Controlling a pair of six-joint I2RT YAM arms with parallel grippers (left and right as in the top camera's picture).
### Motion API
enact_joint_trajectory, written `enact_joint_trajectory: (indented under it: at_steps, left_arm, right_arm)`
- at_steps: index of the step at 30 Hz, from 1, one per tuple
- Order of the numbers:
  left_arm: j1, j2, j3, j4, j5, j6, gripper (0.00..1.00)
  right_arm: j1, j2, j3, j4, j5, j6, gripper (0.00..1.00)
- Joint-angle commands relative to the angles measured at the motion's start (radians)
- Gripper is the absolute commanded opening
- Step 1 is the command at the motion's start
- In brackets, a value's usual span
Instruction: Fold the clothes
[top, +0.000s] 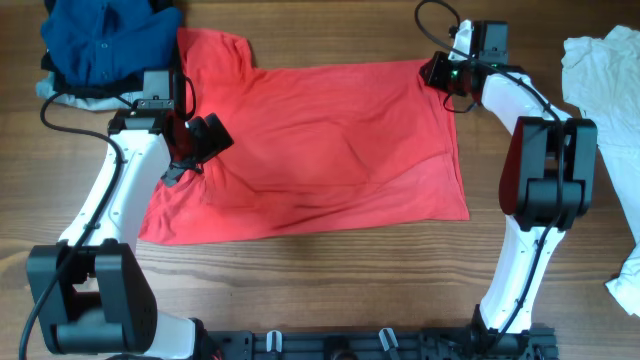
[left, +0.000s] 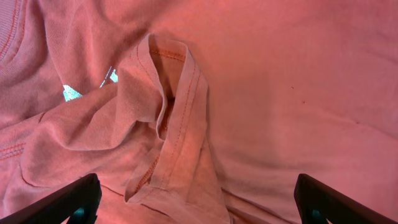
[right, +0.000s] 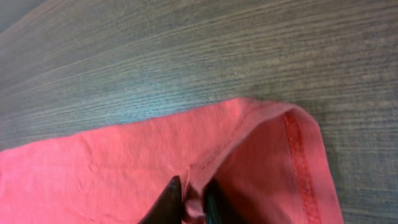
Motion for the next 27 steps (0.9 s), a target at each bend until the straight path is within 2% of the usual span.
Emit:
enact_joint_trajectory:
  at_steps: [1,4,10,15,18,23,24,25,26,27]
  left_arm:
    - [-0.003,0.003,0.0,0.002,0.005,0.019,1.0]
    - [-0.003,0.003,0.0,0.002,0.005,0.019,1.0]
    - [-0.003,0.01,0.0,0.002,0.005,0.019,1.0]
    - [-0.003,0.019,0.0,-0.005,0.005,0.019,1.0]
    - [-0.003,0.019,0.0,-0.007,0.005,0.019,1.0]
    - [-0.003,0.019,0.0,-0.013,0.037,0.023,1.0]
    - [-0.003,0.019,0.0,-0.003,0.079,0.023,1.0]
    - [-0.003,0.019,0.0,0.013,0.117,0.023,1.0]
    - [-0.003,0.019,0.0,0.058,0.181,0.023,1.0]
    - [-0.006,0.019,0.0,0.111,0.237,0.023,0.99]
  right_arm:
    - [-0.008,-0.005,0.064,-0.065,0.039,-0.003,0.04]
    - [-0.01,-0.092,0.065,-0.183,0.146,-0.005,0.04]
    - [-0.01,-0.253,0.065,-0.437,0.151,0.015,0.04]
    - [-0.01,-0.296,0.065,-0.777,0.199,0.016,0.04]
    - [-0.01,-0.296,0.035,-0.946,0.402,0.161,0.04]
    - [-0.01,-0.296,-0.143,-0.925,0.449,0.176,0.04]
    - [-0.01,-0.296,-0.164,-0.927,0.449,0.172,0.09]
    - [-0.01,-0.296,-0.178,-0.929,0.45,0.161,0.36]
    - [-0.01,-0.296,-0.191,-0.935,0.449,0.121,1.0]
    - [-0.01,-0.296,-0.198,-0.946,0.449,0.101,1.0]
